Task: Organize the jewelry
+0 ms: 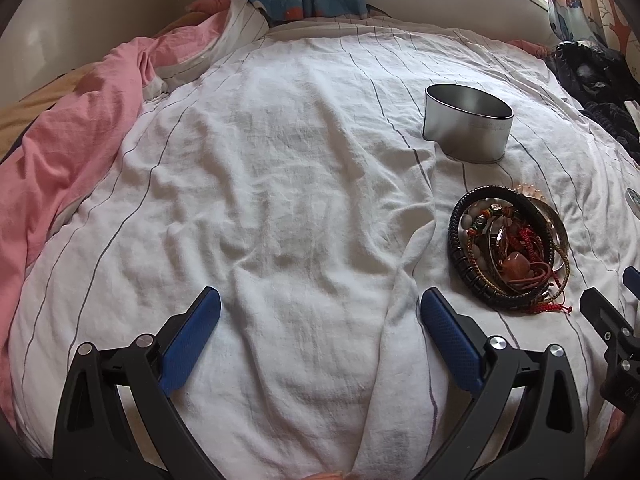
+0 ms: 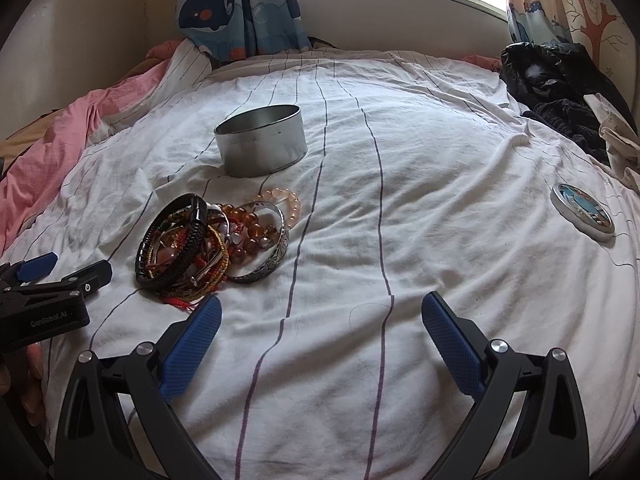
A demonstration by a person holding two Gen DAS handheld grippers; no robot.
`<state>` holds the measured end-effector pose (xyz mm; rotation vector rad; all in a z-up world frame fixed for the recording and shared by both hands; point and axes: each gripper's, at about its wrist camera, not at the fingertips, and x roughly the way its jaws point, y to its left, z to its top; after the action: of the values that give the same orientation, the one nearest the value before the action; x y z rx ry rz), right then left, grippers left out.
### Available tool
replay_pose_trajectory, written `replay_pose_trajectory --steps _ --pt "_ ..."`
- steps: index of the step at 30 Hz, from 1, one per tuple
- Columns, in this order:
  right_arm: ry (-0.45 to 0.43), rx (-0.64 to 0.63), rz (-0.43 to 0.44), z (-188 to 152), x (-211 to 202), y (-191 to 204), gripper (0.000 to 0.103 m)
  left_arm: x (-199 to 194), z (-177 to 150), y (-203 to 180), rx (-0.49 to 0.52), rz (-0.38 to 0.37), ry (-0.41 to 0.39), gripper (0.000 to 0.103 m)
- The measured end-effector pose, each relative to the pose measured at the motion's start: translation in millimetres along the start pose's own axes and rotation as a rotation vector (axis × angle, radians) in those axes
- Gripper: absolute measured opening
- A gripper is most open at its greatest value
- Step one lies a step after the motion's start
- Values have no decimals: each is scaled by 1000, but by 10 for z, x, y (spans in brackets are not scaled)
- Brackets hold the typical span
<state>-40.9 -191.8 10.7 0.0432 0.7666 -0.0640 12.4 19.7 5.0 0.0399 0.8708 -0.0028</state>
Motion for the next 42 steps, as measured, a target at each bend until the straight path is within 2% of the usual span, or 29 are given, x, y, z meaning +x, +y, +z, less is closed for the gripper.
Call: replay_pose_trajectory --steps 4,7,8,11,21,31,42 --pt "12 -29 -77 76 22 -70 96 -21 95 128 -17 30 -23 97" --pt "96 18 -53 39 170 -180 96 128 71 244 -61 6 39 97" --pt "101 25 -50 24 184 -193 96 130 60 242 -60 9 34 97" --pt "105 18 -56 14 193 -182 96 136 44 183 -31 39 26 97" --pt "104 12 -70 1 200 -148 96 123 27 165 -34 48 22 97" --pt "107 22 -59 -2 196 -162 96 126 -10 170 -50 34 6 97" --pt "97 26 -21 2 167 -179 96 168 17 158 -52 36 33 97"
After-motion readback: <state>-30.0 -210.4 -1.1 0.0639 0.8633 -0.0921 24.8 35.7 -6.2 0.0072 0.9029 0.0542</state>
